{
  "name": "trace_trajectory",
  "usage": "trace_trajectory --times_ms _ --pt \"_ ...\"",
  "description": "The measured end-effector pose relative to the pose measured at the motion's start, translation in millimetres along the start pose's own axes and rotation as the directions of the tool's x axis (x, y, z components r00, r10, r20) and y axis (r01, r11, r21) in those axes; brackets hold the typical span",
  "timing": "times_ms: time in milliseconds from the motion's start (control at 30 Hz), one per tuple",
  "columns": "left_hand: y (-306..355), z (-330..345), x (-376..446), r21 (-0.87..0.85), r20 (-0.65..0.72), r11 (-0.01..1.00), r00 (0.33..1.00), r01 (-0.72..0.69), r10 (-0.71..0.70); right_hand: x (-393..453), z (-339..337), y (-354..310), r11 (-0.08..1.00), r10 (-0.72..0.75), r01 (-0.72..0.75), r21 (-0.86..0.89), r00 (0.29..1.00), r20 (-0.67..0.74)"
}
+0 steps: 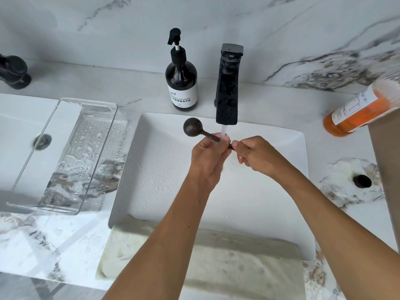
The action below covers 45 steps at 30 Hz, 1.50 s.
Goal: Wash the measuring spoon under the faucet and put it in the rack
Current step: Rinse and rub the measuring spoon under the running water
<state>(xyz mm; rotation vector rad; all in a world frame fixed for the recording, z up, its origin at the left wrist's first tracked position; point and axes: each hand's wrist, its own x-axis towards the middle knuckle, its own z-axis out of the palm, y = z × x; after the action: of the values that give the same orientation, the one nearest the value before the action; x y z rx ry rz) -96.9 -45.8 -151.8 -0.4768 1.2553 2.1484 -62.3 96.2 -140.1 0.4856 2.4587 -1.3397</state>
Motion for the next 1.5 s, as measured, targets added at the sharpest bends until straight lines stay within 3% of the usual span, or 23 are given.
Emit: trace_trajectory --times_ms 100,267,433,633,767,933,1067,1200,1367,1500 --pt "4 3 1 -0.031 -0.063 0.999 0.998 0.011 -0.013 0 1 -2 1.0 0.008 -0.008 -0.001 1.0 0.008" --pt "-6 2 -3 0.003 -0.003 1.0 1.0 0.003 -0.003 -2 2 -4 1.0 -0.004 0.003 -0.017 1.0 -0.018" --pt "2 5 1 -0.019 -0.064 1.0 0.998 0.009 -0.01 -1 4 -7 1.0 -0.005 0.004 -0.031 1.0 -0.019" --pt "-5 2 -2 0.005 0.002 1.0 1.0 0.013 -0.013 -3 3 -2 1.0 -0.004 0.004 -0.029 1.0 -0.007" --pt "-3 6 2 0.036 -0.072 0.999 0.997 0.007 -0.004 -1 6 -3 1.0 0.0 0.0 -0.024 1.0 -0.013" --pt "-2 1 4 0.055 0.025 0.998 1.0 0.006 -0.007 1 5 0 0.999 0.013 -0.013 0.033 1.0 0.0" --pt "1 1 8 0.042 -0.038 0.999 0.999 0.029 -0.027 2 7 -2 1.0 -0.001 0.001 -0.005 1.0 0.01" --pt "-2 -5 7 0.031 0.078 1.0 0.997 0.005 -0.007 5 4 -1 1.0 -0.001 0.001 0.011 1.0 0.026" --pt "2 2 12 0.026 0.006 0.999 1.0 0.022 -0.022 8 7 -1 1.0 0.011 -0.011 -0.009 1.0 0.022" --pt "-2 -5 9 0.038 0.038 0.999 0.998 0.039 -0.04 9 5 2 1.0 0.031 -0.031 -0.007 0.998 0.047"
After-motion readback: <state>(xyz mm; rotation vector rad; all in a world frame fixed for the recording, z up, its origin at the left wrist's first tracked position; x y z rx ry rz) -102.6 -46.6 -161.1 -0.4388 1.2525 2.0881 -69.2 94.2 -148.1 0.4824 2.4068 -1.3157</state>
